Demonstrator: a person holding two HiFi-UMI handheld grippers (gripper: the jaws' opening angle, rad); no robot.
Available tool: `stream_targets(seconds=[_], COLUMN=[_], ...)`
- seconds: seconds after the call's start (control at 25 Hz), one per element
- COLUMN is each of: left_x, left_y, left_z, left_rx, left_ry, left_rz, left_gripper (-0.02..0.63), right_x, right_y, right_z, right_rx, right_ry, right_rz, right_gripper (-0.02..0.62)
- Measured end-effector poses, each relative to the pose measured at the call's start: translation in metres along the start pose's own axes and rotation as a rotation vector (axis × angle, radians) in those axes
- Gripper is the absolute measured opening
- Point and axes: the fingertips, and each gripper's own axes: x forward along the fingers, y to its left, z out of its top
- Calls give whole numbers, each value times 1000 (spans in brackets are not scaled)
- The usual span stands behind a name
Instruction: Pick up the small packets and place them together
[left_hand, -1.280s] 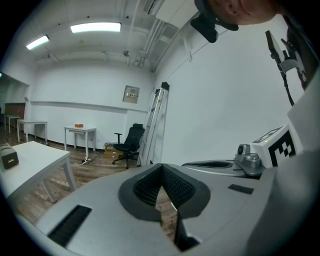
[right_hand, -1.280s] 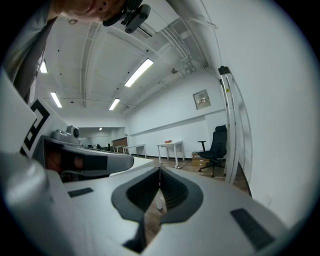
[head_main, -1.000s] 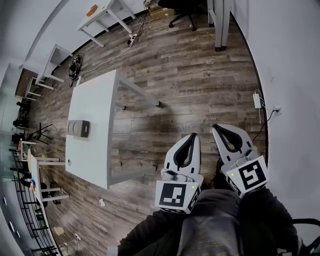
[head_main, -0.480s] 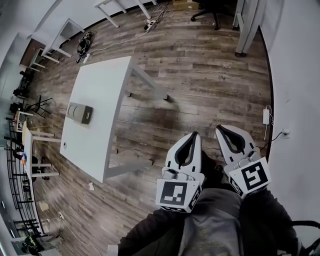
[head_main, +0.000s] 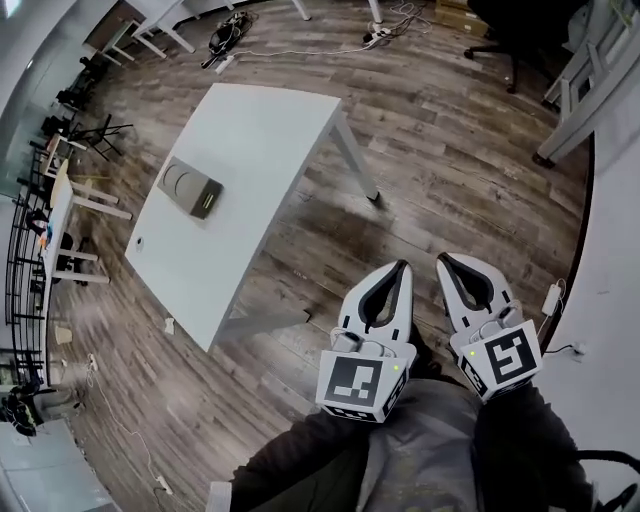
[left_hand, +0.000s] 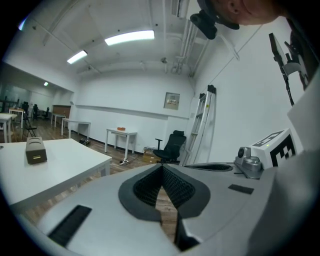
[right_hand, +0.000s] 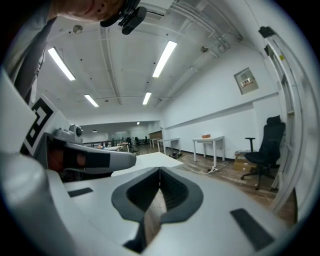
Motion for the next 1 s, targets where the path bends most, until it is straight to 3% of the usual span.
stream_targets(seconds=[0.24,0.52,0.84,1.0], left_x=[-7,-51,-71,-62], left_y=[61,130,182,197], left_z=[15,25,24,35], left_rx=[-25,-80,-135,-145], left_ry=[-41,-97,-108,-116], left_rz=[154,401,649,723], left_gripper=[3,3,3,3], right_x=[62,116,172,194], right_y=[29,92,131,134], right_z=[13,24,31,42], right_rx=[-31,-91,-109,-115], right_ry=[10,24,42,41], right_rz=[165,405,654,740], right_gripper=[5,5,5,5])
